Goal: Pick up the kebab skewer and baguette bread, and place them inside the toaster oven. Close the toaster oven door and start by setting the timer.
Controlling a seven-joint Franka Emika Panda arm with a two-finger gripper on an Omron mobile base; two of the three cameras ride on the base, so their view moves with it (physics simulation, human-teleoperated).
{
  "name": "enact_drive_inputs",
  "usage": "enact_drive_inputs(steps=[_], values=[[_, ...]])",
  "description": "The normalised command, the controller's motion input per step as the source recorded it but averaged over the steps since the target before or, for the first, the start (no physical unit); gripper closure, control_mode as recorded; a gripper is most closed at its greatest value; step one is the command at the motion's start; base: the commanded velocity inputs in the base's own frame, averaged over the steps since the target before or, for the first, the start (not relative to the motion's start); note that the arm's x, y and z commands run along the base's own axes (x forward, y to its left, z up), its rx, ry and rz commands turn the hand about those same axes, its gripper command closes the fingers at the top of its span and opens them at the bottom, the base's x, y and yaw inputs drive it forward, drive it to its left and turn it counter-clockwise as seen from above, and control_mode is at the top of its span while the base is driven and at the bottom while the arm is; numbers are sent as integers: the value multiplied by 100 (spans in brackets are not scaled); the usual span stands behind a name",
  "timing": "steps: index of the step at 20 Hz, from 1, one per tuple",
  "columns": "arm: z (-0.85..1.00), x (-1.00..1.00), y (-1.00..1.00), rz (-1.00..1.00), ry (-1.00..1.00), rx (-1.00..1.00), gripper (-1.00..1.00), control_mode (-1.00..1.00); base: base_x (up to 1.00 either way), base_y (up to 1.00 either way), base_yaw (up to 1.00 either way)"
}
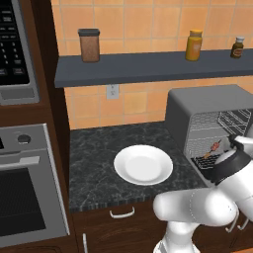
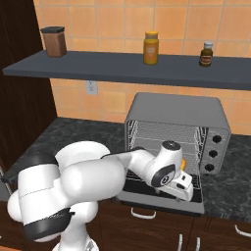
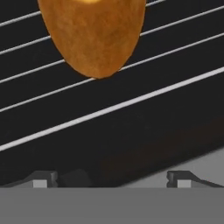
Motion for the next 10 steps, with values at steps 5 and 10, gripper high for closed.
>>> enact_drive_inputs(steps=[5, 10], values=[[-17, 24, 37, -12, -13, 0, -100, -100, 0, 0, 0], [-14, 37, 39, -16, -14, -3, -100, -100, 0, 0, 0]])
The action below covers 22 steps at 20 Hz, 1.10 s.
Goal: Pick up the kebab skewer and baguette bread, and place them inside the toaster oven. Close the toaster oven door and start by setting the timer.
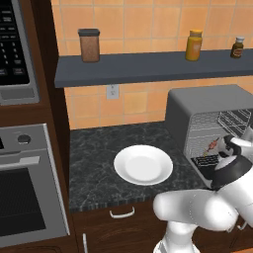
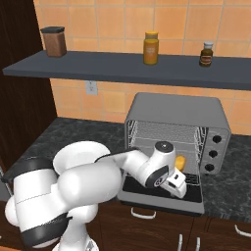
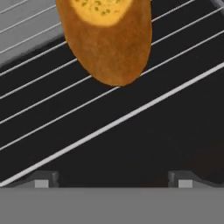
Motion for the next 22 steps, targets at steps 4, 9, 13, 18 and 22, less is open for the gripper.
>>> enact_drive_inputs(steps=[4, 9, 13, 18, 22], values=[[-22, 34, 13, -14, -9, -5, -100, -100, 0, 0, 0], [-10, 39, 1, -11, -11, -5, -100, -100, 0, 0, 0], [0, 39, 9, -9, -17, -1, -100, -100, 0, 0, 0], [-1, 34, 17, -11, -17, 0, -100, -100, 0, 0, 0], [-1, 34, 10, -10, -13, 0, -100, -100, 0, 0, 0]])
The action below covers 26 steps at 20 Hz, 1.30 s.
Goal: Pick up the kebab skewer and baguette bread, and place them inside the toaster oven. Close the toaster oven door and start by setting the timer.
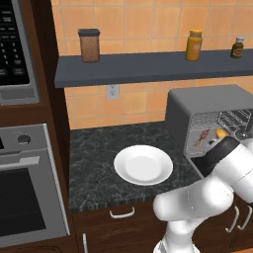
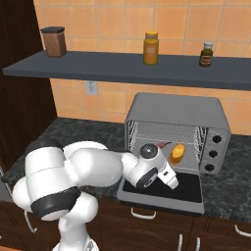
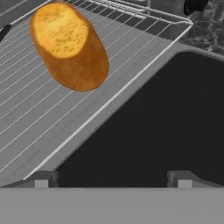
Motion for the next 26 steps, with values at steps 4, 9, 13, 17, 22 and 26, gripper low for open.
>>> enact_drive_inputs(steps=[4, 9, 13, 17, 22, 26], values=[[0, 47, 9, -8, -11, 0, -100, -100, 0, 0, 0], [0, 27, 14, -3, -9, 0, -100, -100, 0, 0, 0], [0, 4, 1, 0, -5, 0, -100, -100, 0, 0, 0], [1, -9, 0, 0, 0, 0, -100, -100, 0, 0, 0], [18, -64, -4, 7, 0, 0, -100, -100, 0, 0, 0], [36, -94, -4, 26, 0, -2, -100, -100, 0, 0, 0]])
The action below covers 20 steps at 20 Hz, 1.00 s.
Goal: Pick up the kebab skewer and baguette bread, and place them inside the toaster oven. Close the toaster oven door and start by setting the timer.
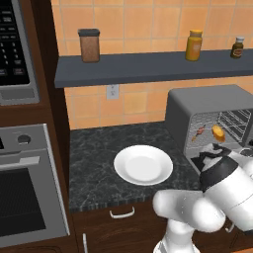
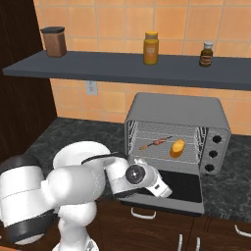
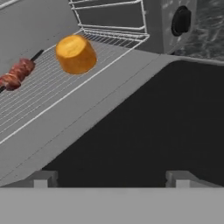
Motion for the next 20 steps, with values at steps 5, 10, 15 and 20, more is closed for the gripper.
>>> enact_drive_inputs(steps=[5, 10, 15, 20], values=[[60, -82, -11, 28, 10, -3, -100, -100, 0, 0, 0], [81, -54, -5, 20, 29, -7, -100, -100, 0, 0, 0], [18, -49, 0, 18, 24, -11, -100, -100, 0, 0, 0], [-33, -27, 0, 17, 11, -11, -100, -100, 0, 0, 0]])
